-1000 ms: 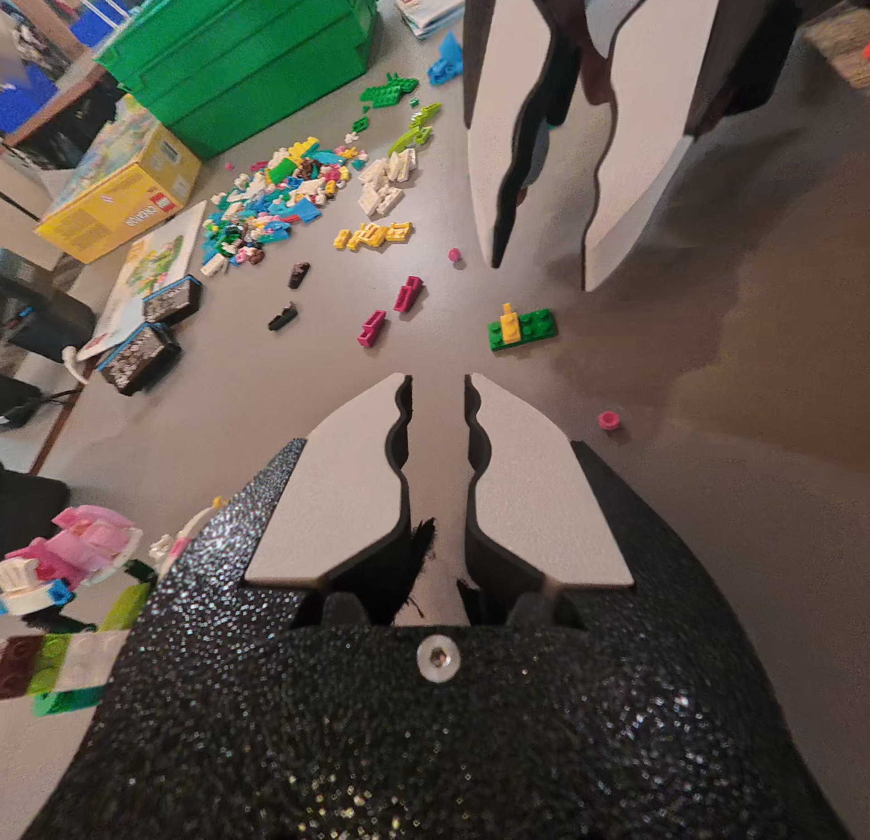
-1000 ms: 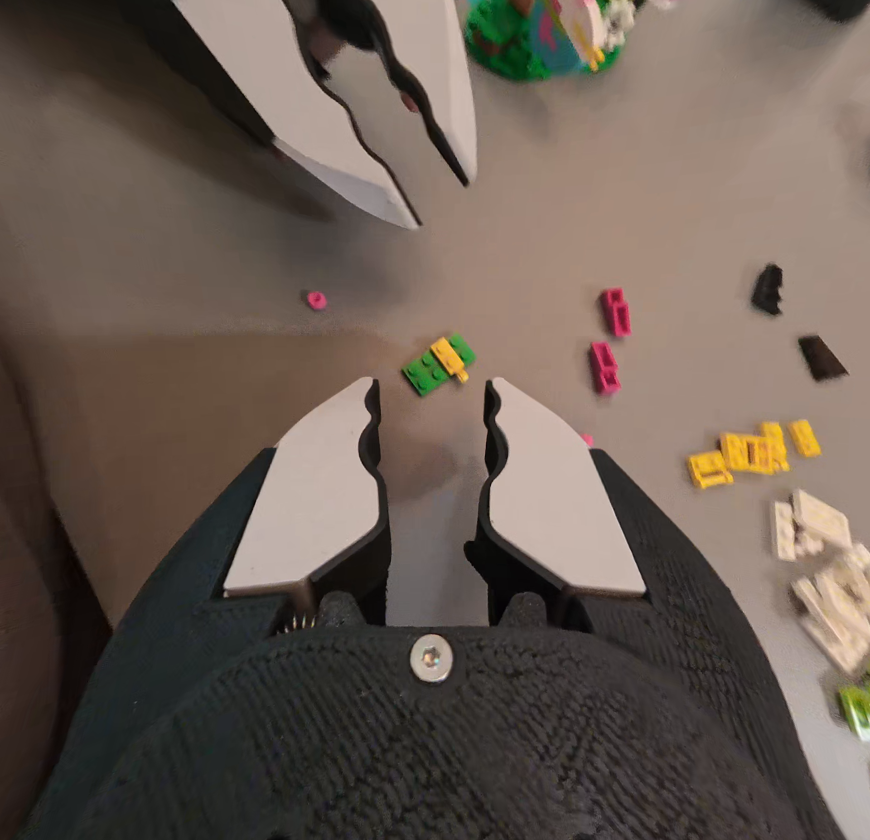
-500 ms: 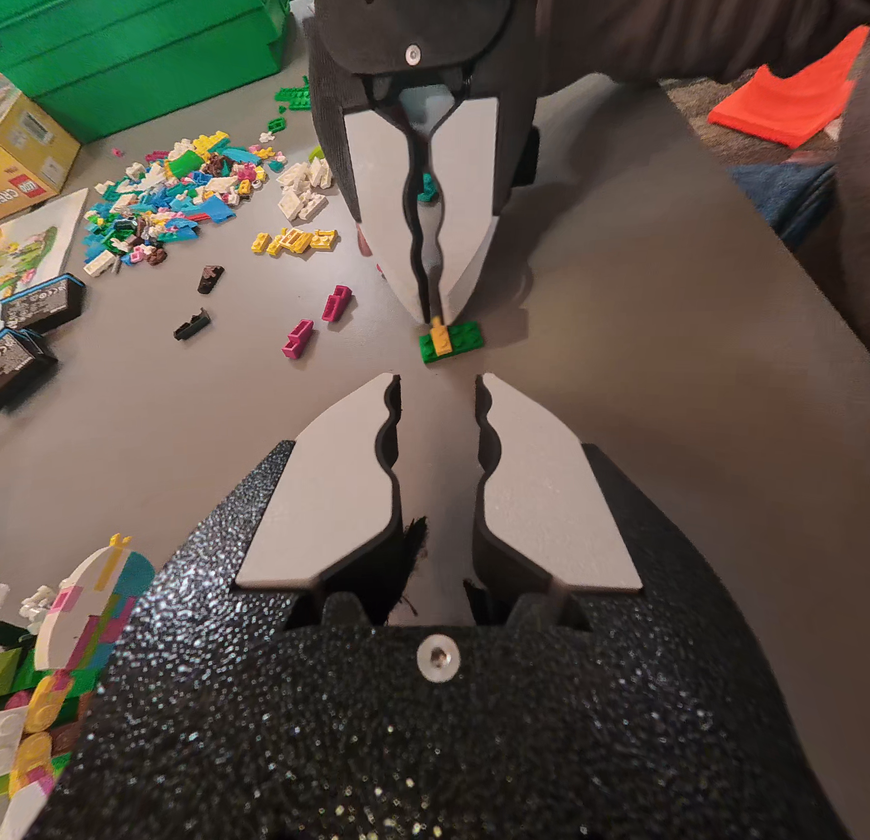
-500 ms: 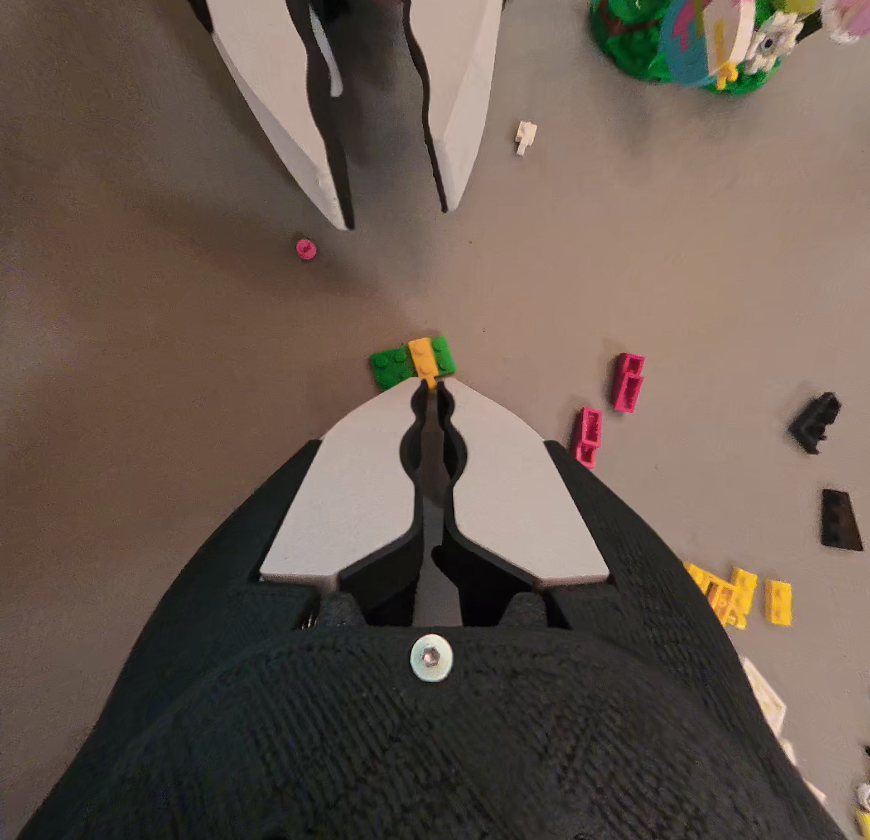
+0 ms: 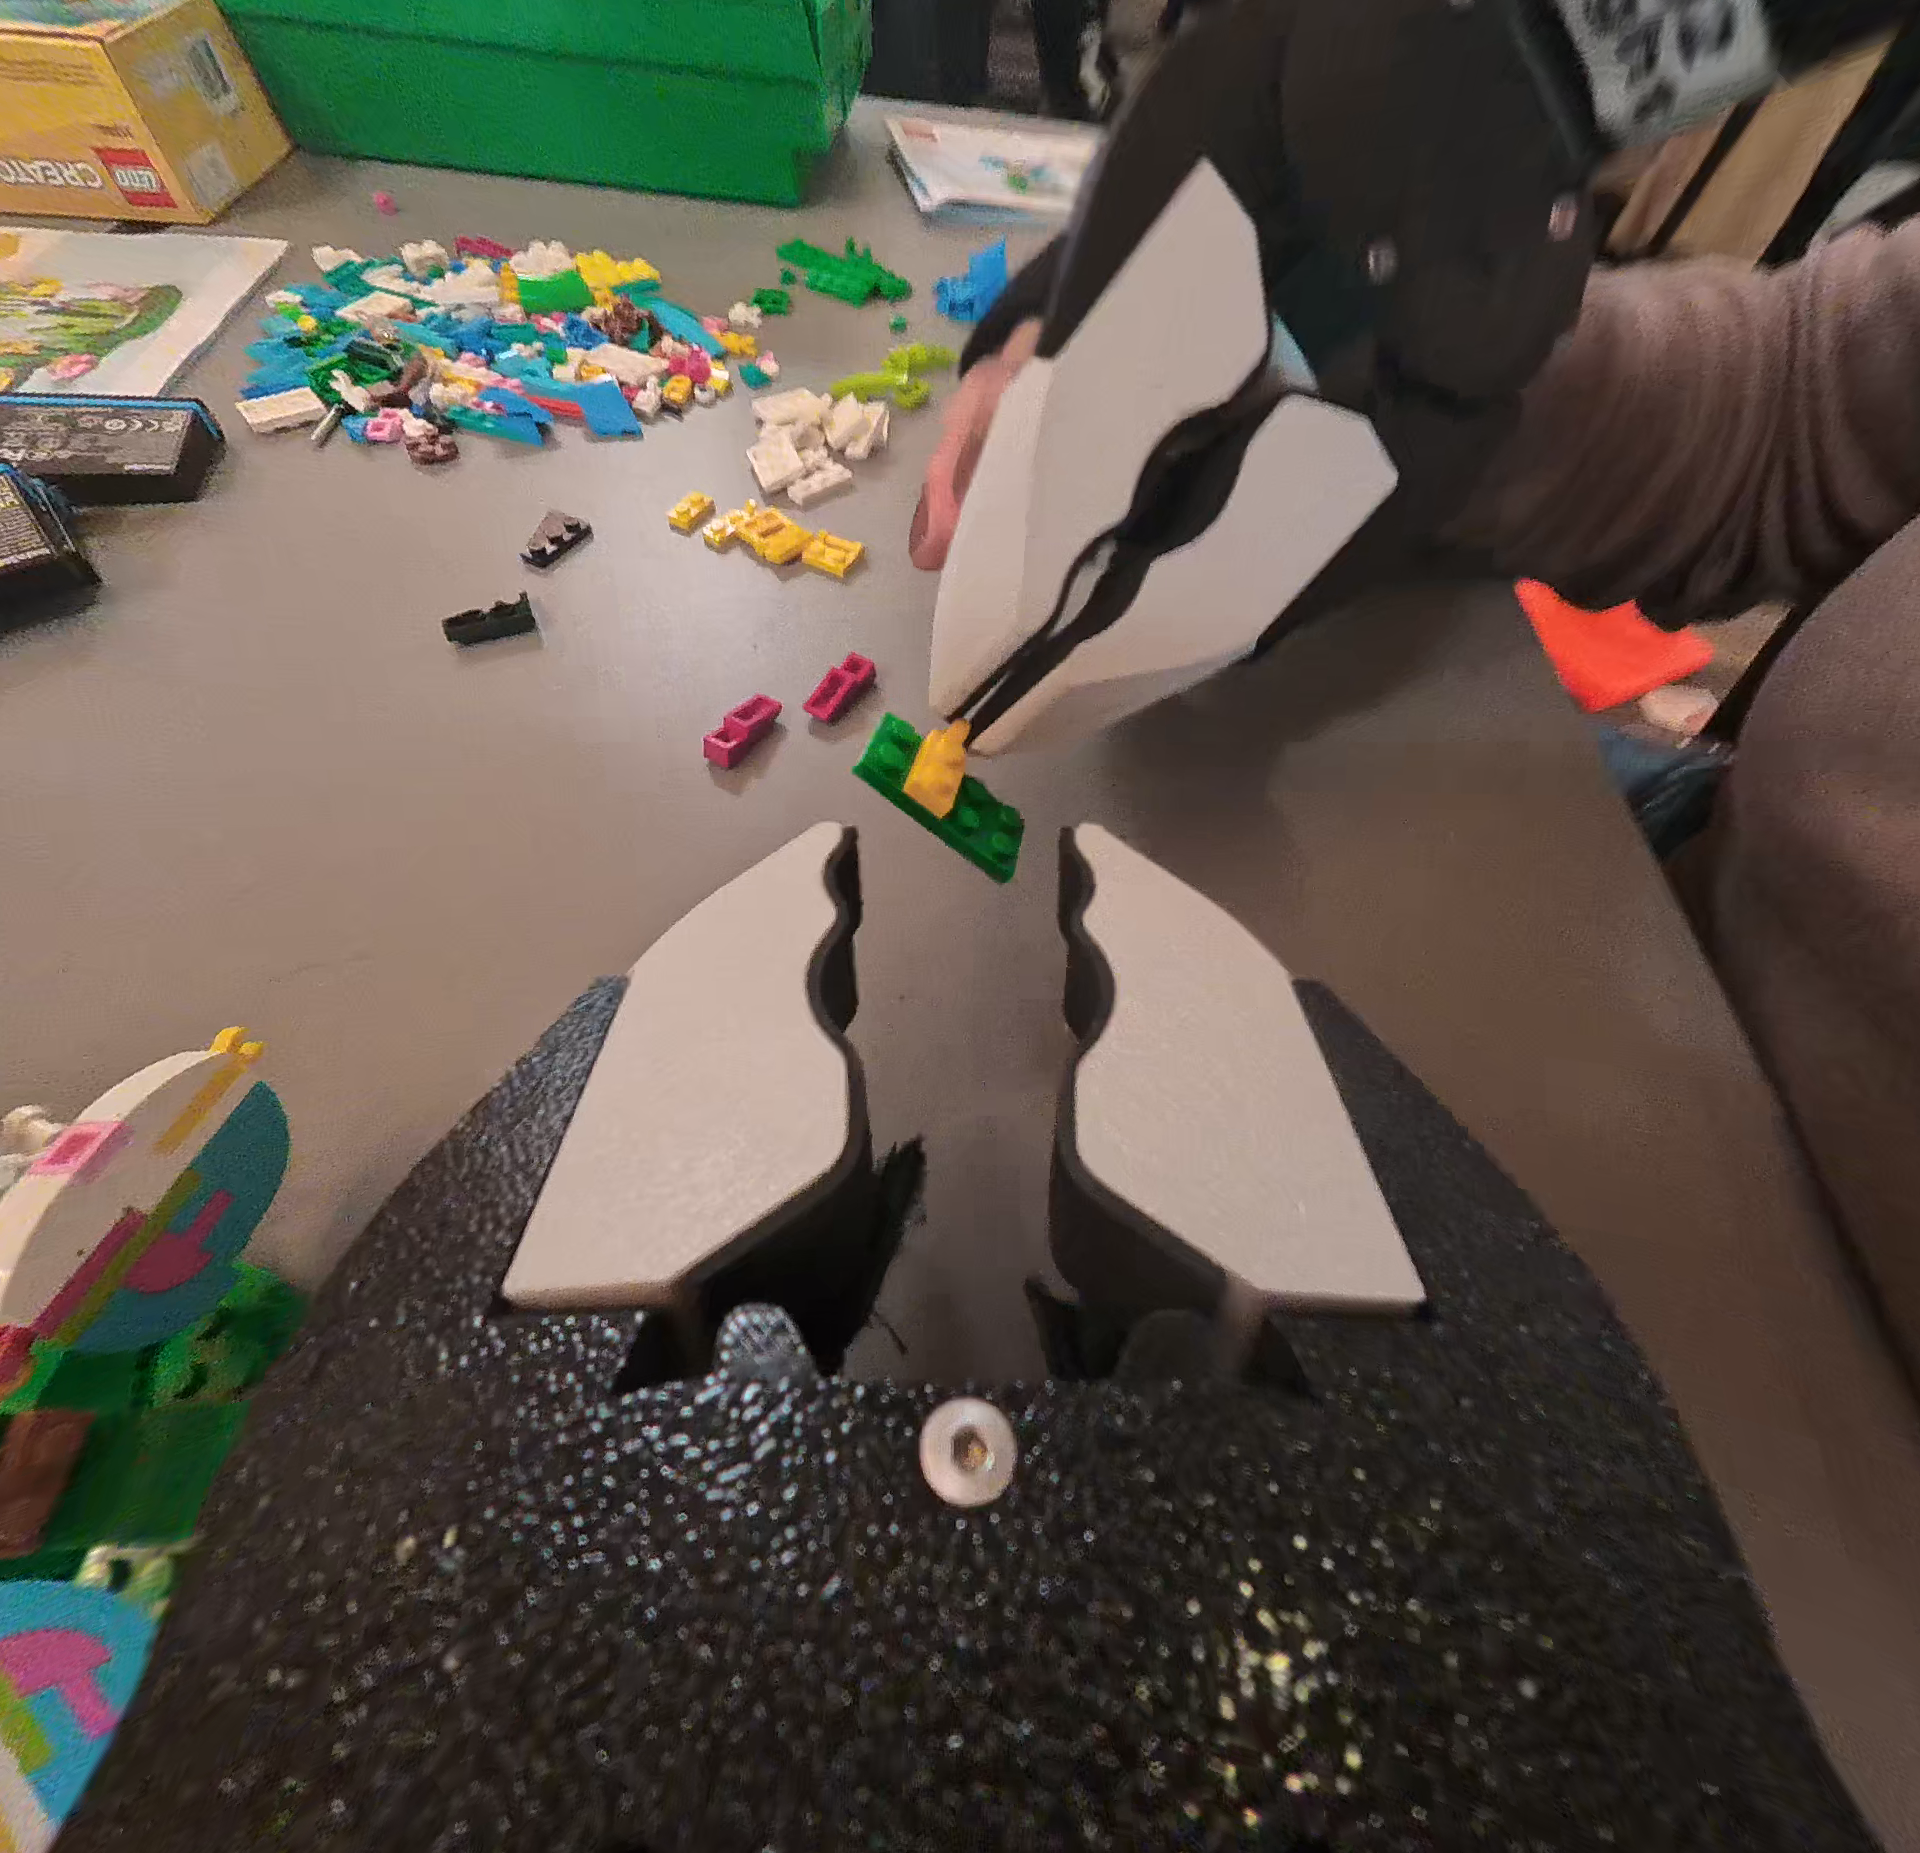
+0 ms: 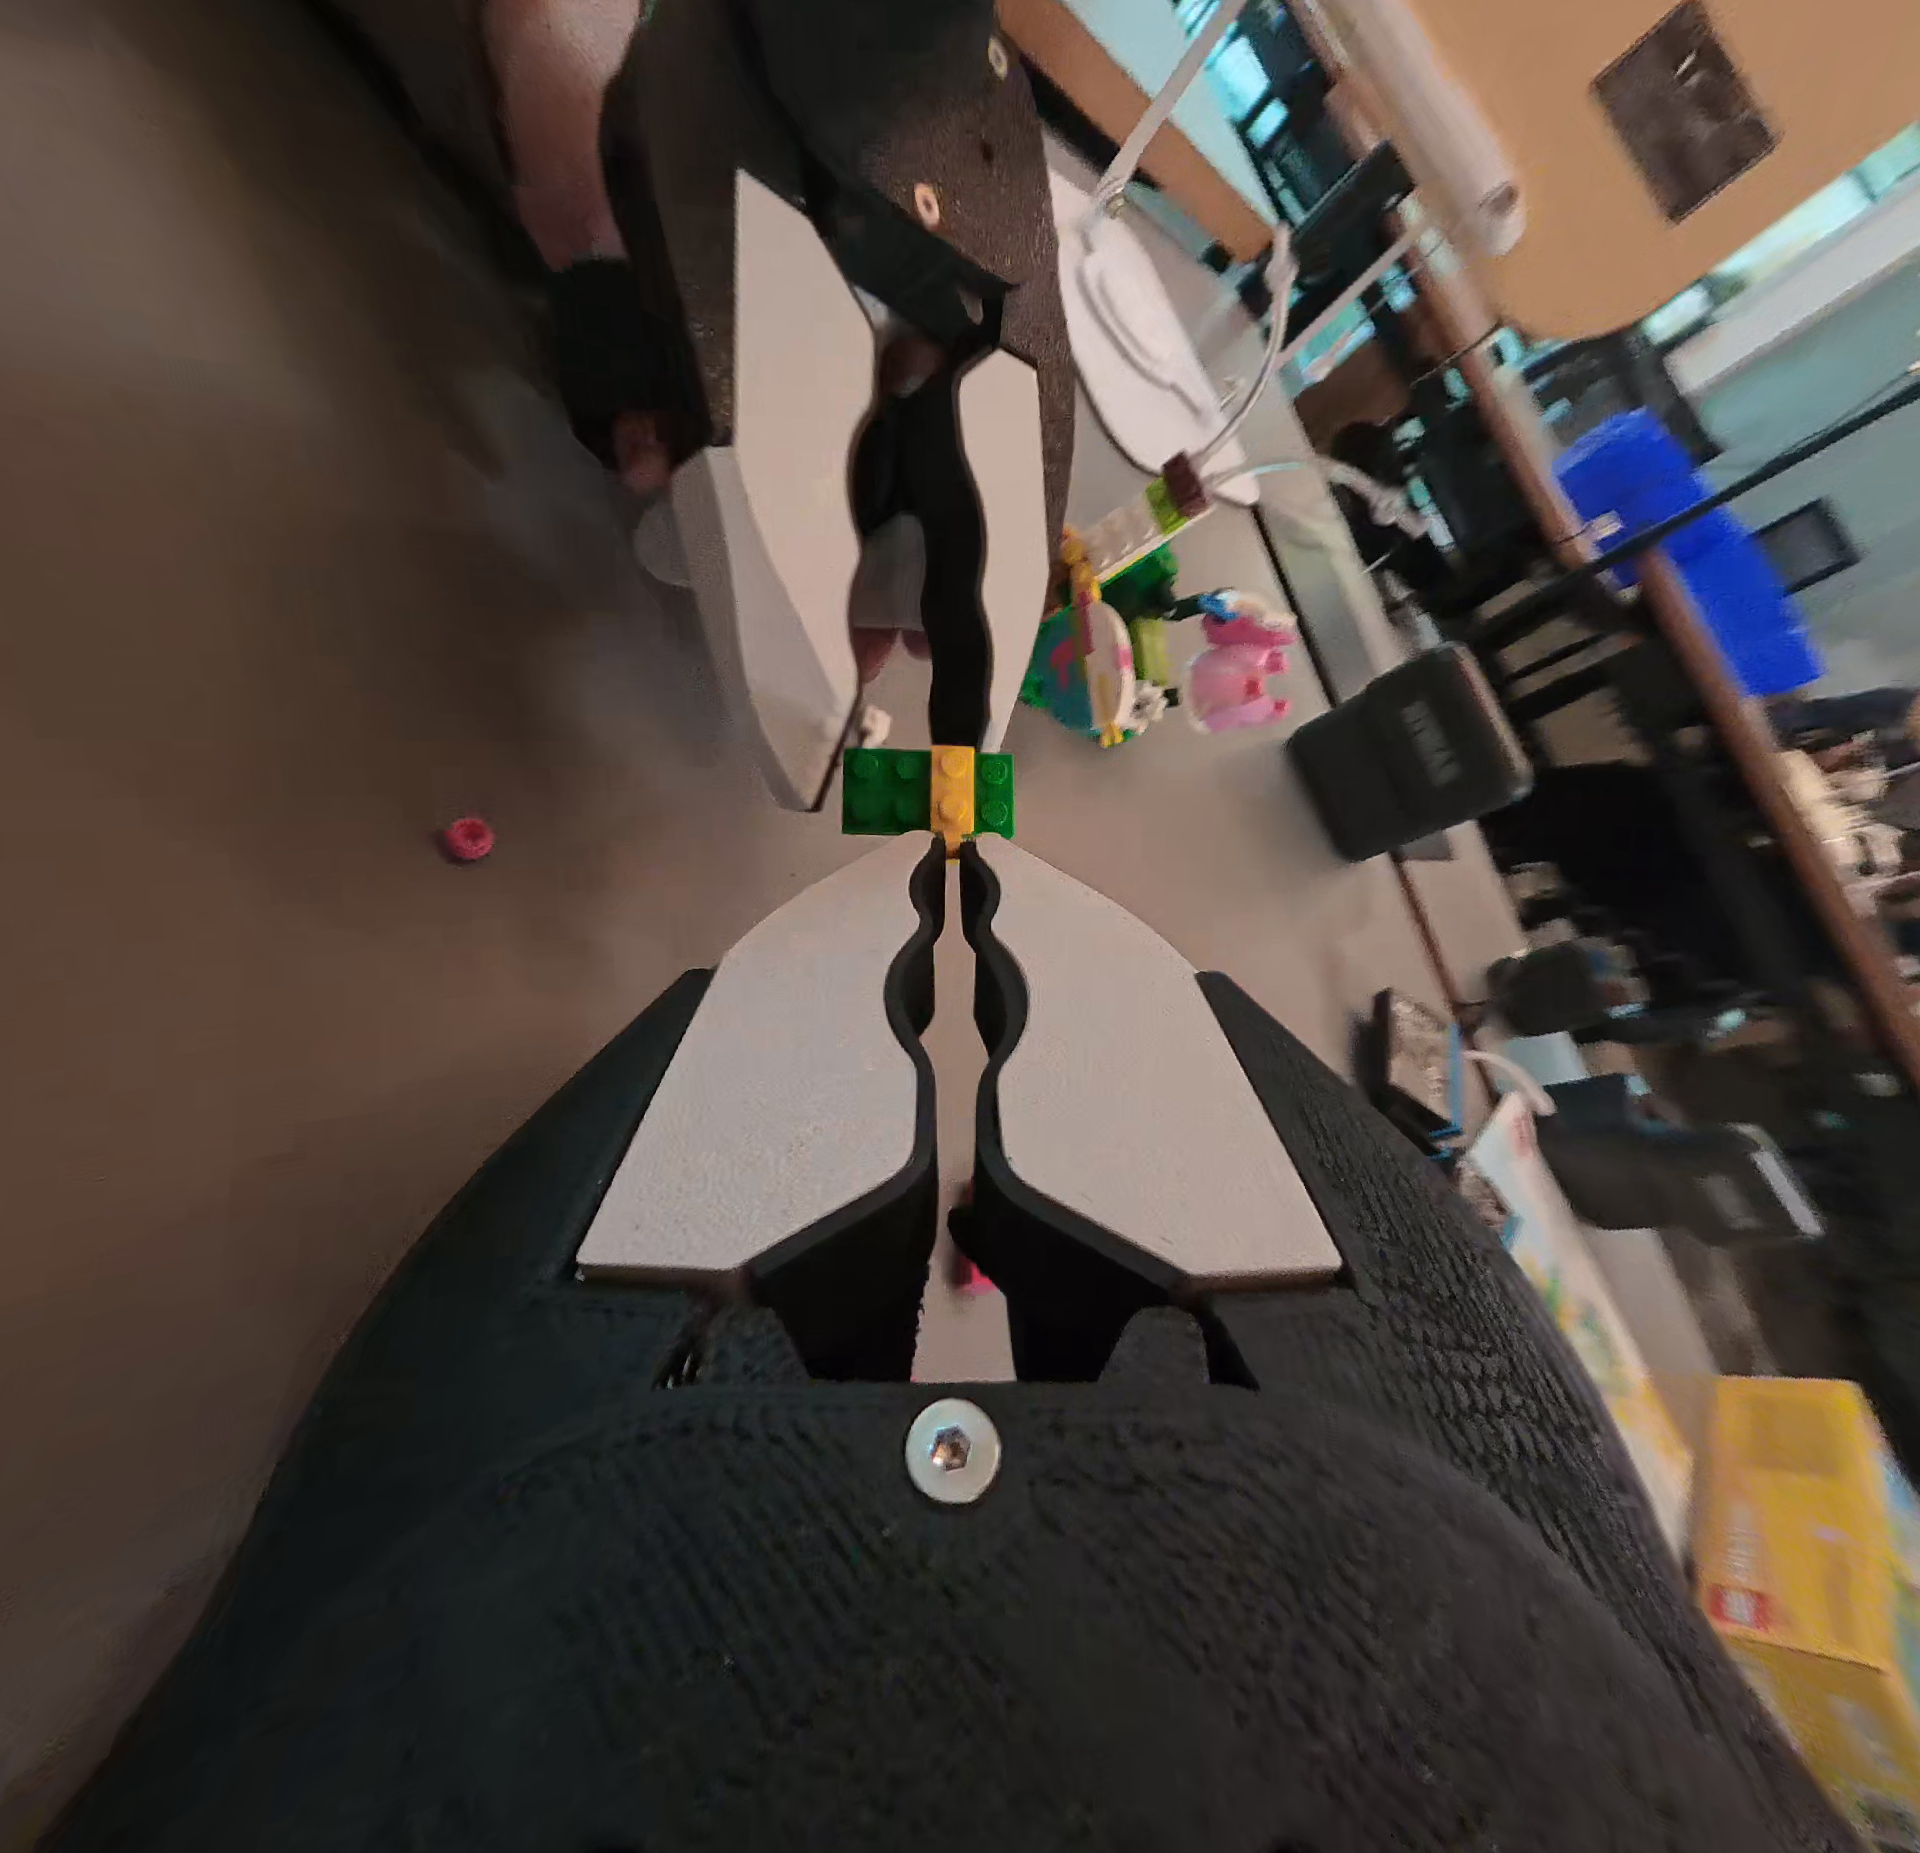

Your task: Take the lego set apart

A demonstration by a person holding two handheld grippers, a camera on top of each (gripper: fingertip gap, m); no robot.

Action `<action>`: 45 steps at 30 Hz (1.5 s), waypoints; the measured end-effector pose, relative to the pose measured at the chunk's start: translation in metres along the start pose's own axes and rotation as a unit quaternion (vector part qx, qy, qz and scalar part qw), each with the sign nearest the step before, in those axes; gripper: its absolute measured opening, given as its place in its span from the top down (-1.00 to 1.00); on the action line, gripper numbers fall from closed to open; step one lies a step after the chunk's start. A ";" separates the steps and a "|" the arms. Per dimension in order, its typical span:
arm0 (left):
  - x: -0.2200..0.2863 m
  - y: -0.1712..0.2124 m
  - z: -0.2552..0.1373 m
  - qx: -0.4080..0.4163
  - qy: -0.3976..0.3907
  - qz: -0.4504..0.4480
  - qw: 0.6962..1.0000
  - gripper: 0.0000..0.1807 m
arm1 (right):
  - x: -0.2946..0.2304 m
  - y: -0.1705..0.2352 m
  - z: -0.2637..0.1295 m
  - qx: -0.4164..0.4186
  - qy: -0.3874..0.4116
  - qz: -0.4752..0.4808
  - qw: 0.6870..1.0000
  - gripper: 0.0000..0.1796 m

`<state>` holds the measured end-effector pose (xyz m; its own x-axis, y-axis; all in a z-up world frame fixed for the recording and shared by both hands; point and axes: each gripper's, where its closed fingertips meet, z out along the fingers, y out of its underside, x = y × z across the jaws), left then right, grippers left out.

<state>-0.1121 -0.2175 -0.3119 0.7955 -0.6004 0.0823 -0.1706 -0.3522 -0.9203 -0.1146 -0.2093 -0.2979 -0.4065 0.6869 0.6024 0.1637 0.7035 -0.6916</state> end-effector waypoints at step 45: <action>0.006 -0.012 -0.008 0.037 -0.009 0.096 0.995 0.94 | -0.007 -0.019 -0.002 0.119 -0.100 0.269 0.950 0.95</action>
<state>-0.1104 -0.2228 -0.2971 0.7629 -0.6383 -0.1030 -0.2766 -0.1782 -0.9443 -0.1136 -0.2269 -0.2882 -0.4887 0.8701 0.0638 0.1980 0.1818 -0.9632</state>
